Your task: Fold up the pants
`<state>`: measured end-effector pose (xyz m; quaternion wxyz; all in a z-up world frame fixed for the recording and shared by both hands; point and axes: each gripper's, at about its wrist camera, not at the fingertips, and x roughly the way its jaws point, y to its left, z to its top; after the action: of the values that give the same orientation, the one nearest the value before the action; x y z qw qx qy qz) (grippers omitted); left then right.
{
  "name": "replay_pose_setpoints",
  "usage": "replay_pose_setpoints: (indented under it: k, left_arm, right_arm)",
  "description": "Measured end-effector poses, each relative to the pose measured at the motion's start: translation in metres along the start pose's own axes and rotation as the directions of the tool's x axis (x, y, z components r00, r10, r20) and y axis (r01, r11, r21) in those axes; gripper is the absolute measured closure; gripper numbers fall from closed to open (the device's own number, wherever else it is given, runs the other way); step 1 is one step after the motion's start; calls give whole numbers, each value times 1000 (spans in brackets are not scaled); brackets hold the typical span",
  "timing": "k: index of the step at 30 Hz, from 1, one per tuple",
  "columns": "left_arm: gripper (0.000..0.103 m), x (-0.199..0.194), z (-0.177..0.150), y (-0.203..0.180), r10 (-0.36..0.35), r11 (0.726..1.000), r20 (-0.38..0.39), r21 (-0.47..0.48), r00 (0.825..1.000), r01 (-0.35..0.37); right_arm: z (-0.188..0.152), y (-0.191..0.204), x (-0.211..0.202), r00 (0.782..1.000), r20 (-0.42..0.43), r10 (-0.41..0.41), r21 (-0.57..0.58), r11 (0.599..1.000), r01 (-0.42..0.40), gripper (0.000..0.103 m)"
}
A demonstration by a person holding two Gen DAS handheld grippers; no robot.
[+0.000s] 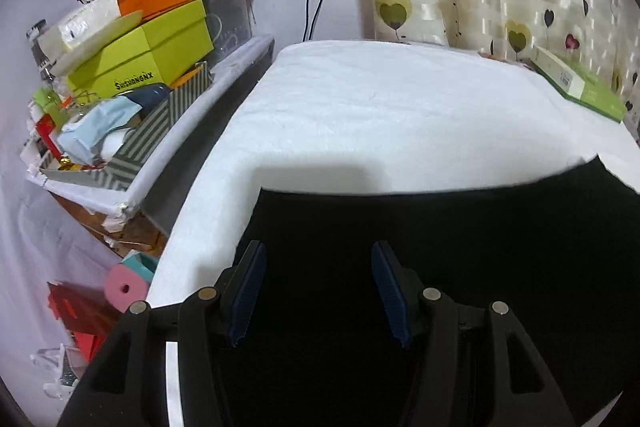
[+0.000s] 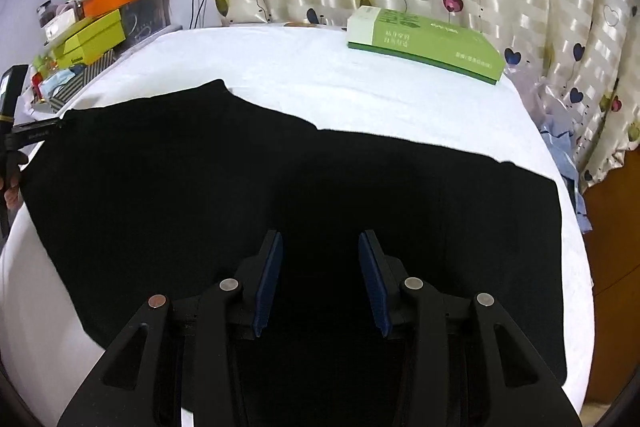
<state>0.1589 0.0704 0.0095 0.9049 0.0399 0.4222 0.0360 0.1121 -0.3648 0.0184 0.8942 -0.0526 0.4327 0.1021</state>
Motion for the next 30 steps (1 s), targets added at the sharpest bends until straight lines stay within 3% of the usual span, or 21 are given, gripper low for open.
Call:
replay_pose_setpoints:
  k: [7, 18, 24, 26, 30]
  left_arm:
    - [45, -1, 4, 5, -4, 999, -14, -34, 1000, 3]
    - [45, -71, -51, -3, -50, 997, 54, -64, 997, 54]
    - [45, -64, -69, 1, -66, 994, 13, -81, 998, 66]
    - [45, -68, -67, 6, -29, 995, 12, -92, 1000, 30]
    - [45, -85, -81, 14, -73, 987, 25, -141, 997, 76]
  right_arm:
    - [-13, 4, -23, 1000, 31, 6, 2, 1000, -6, 62]
    - [-56, 12, -46, 1000, 5, -1, -3, 1000, 1, 62]
    - [-56, 17, -56, 1000, 21, -10, -20, 1000, 11, 62]
    - [-59, 19, -63, 999, 38, 2, -22, 1000, -1, 62]
    - [-73, 23, -65, 1000, 21, 23, -7, 1000, -23, 62]
